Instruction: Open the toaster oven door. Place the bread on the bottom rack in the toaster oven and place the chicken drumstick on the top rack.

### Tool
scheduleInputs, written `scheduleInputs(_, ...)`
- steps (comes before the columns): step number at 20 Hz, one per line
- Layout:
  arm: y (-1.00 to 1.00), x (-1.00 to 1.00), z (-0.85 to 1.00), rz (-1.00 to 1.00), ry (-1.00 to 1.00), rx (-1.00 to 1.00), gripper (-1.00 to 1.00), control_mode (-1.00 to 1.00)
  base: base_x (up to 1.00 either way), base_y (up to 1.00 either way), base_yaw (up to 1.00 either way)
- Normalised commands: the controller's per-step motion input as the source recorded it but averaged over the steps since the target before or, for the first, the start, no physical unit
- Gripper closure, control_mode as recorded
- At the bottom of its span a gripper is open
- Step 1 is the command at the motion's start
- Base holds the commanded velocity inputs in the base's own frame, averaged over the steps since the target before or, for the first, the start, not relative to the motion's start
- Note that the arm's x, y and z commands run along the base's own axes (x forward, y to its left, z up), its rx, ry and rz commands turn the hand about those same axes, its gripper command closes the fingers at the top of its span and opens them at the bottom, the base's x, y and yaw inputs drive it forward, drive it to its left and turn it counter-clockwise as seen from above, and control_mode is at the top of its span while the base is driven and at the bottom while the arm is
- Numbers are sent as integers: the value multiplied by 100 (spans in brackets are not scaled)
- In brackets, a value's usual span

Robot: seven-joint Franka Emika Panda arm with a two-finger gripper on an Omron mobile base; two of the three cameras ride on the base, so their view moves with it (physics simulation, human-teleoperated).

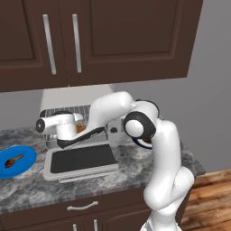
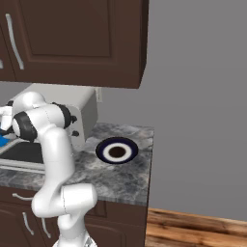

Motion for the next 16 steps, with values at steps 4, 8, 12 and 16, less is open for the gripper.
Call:
scheduleInputs(4,8,-11,-35,-1,10,1,100,-100,0,0,0)
scheduleInputs(8,8,-20,-39,0,9,0,100,-100,0,0,0)
scheduleInputs(12,11,-29,-42,0,9,0,100,-100,0,0,0)
scheduleInputs(16,9,-30,-42,0,9,0,100,-100,0,0,0)
